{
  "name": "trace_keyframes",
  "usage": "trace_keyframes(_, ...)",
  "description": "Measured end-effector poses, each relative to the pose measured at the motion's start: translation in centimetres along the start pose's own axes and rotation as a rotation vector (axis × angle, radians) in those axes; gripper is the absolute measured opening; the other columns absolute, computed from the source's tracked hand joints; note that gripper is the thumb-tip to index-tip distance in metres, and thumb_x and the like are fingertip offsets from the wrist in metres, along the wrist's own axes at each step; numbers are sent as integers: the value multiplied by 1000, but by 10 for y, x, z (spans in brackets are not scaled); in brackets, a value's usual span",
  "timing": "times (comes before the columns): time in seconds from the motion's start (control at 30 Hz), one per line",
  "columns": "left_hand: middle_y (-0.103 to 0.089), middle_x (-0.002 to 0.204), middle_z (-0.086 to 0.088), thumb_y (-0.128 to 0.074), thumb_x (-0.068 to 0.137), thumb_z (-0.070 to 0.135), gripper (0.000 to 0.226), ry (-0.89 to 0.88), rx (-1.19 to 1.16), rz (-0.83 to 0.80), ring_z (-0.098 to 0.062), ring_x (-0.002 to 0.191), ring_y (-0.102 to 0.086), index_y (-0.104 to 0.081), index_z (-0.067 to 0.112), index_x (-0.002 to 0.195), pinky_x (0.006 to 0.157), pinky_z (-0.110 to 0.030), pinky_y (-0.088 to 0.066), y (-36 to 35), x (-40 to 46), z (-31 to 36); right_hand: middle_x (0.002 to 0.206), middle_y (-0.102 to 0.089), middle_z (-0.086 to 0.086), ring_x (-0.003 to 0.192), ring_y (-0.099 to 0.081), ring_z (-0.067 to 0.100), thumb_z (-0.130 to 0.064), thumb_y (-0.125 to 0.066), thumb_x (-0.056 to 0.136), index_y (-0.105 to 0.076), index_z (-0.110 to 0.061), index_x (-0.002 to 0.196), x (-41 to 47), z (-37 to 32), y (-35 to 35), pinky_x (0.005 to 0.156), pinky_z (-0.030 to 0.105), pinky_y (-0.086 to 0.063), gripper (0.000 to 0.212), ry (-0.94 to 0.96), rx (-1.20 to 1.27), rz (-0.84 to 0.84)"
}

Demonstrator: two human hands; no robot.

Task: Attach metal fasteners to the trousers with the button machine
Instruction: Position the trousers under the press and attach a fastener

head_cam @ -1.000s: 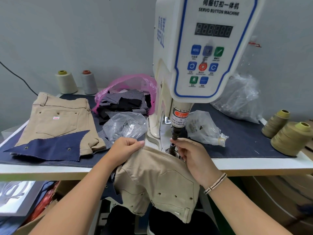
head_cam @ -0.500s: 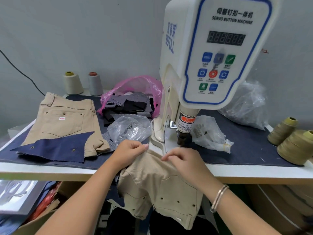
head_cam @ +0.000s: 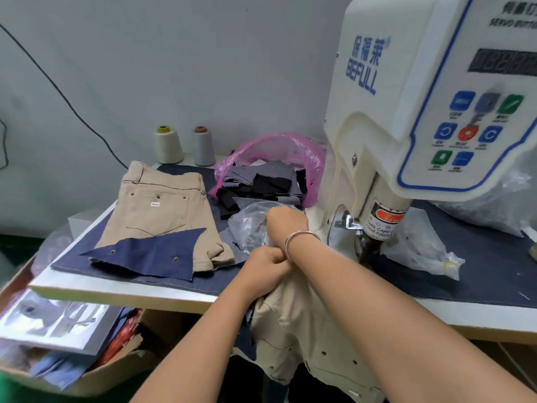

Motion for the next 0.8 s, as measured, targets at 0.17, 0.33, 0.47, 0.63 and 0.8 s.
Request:
trace_keyframes(0.17,-45,62,-9,-55,83,1,22,-2,44,3,-13,63,-36,-53,-14,66,60,-30,-29,1,2,-2,101,-68,6,94,-64,25,-15,-50,93,-66,-14,100,14,-3,-9,68,29,-40,18,14,-53,55)
trace_keyframes(0.33,-40,60,-9,-58,84,6,30,25,38,11,-12,59,-31,-48,-11,62,57,-30,-26,3,2,-4,98,-68,5,90,-64,26,-15,-49,91,-67,-14,97,18,-7,-9,66,30,-41,18,33,-51,68)
trace_keyframes(0.47,-38,55,-4,-59,83,4,32,31,32,5,-9,55,-30,-47,1,53,57,-30,-26,2,3,-6,102,-67,6,94,-64,27,-22,-50,93,-68,-15,101,17,-8,-12,68,30,-38,20,54,-23,55)
trace_keyframes(0.63,-30,42,10,-62,79,5,48,28,65,19,-5,44,-25,-35,21,43,49,-24,-23,2,4,-8,107,-68,4,98,-63,25,-30,-50,95,-64,-18,107,12,-2,-14,77,32,-44,22,56,93,59)
trace_keyframes(0.8,-33,38,11,-65,78,7,46,11,55,0,-4,42,-28,-39,21,42,46,-18,-24,0,4,-7,101,-70,0,95,-63,23,-21,-55,88,-66,-25,97,3,15,-16,76,29,-45,14,-60,366,106)
Point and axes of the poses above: each hand's wrist, its own x-axis towards the middle knuckle, its own y-axis out of the back of the hand, z = x × y, the point moved 10 cm from there along x, towards the middle knuckle
